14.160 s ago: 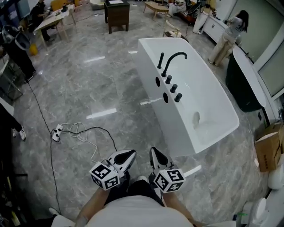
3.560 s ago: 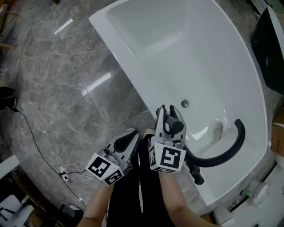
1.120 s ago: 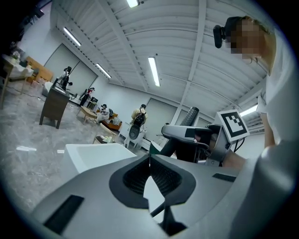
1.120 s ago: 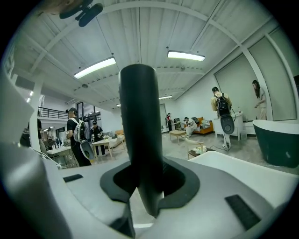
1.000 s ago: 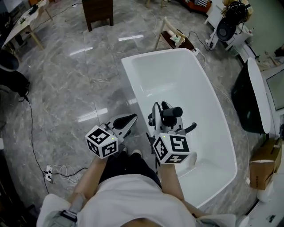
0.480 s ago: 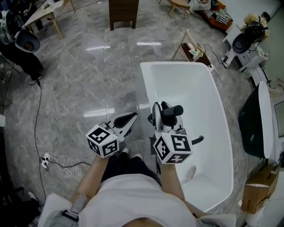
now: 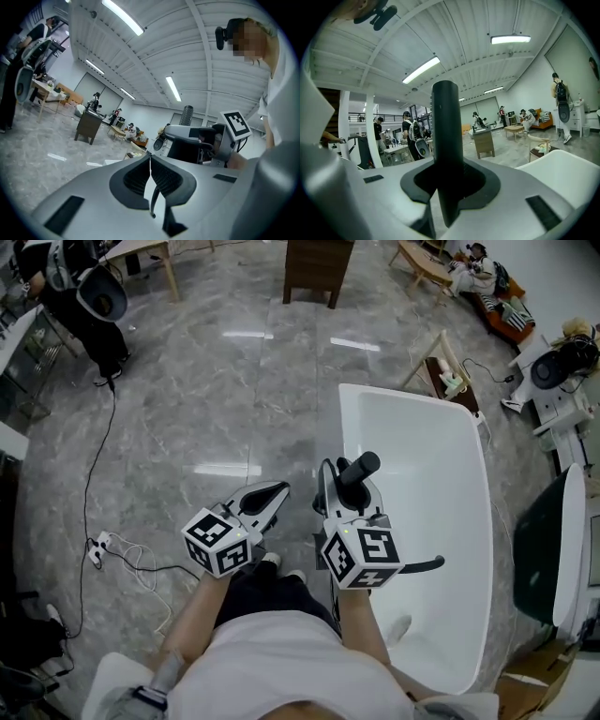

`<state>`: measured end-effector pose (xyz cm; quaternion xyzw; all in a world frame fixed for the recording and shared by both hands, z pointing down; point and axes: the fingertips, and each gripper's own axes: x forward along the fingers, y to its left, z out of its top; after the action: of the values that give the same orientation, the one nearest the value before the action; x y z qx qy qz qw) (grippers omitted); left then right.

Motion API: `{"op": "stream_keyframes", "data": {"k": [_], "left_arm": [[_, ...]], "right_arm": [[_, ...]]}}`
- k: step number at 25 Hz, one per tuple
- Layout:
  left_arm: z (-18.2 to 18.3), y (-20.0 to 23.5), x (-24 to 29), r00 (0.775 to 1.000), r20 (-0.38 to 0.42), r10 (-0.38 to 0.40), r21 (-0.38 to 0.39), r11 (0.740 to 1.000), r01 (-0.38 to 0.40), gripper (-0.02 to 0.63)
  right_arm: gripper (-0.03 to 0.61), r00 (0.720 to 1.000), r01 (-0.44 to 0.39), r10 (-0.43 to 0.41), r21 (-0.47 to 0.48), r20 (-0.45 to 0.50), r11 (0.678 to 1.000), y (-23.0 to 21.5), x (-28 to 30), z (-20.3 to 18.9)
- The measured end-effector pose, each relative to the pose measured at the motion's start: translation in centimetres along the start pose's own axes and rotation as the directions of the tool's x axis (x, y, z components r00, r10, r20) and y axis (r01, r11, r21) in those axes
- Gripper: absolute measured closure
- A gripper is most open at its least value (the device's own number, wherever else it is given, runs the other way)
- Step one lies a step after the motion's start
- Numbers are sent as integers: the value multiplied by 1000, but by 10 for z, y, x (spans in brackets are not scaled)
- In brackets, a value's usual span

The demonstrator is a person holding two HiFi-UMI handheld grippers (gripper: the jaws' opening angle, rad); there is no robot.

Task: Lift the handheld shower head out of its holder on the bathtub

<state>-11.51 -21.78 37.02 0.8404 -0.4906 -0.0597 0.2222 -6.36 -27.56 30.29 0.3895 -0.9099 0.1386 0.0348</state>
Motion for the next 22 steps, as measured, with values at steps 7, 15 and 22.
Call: {"op": "stream_keyframes", "data": {"k": [7, 15, 22], "left_arm": [[5, 24, -36, 993, 43, 106, -19, 994, -105, 601], [7, 51, -81, 971, 93, 219, -53, 975, -215, 601], [7, 66, -118, 943, 130, 307, -85, 951, -297, 601]], "right_arm": [[472, 992, -123, 123, -15, -29, 992, 45, 24, -9], [474, 964, -257, 254, -27, -74, 966, 103, 49, -24], [476, 930, -356, 349, -46, -115, 933, 148, 59, -37]]}}
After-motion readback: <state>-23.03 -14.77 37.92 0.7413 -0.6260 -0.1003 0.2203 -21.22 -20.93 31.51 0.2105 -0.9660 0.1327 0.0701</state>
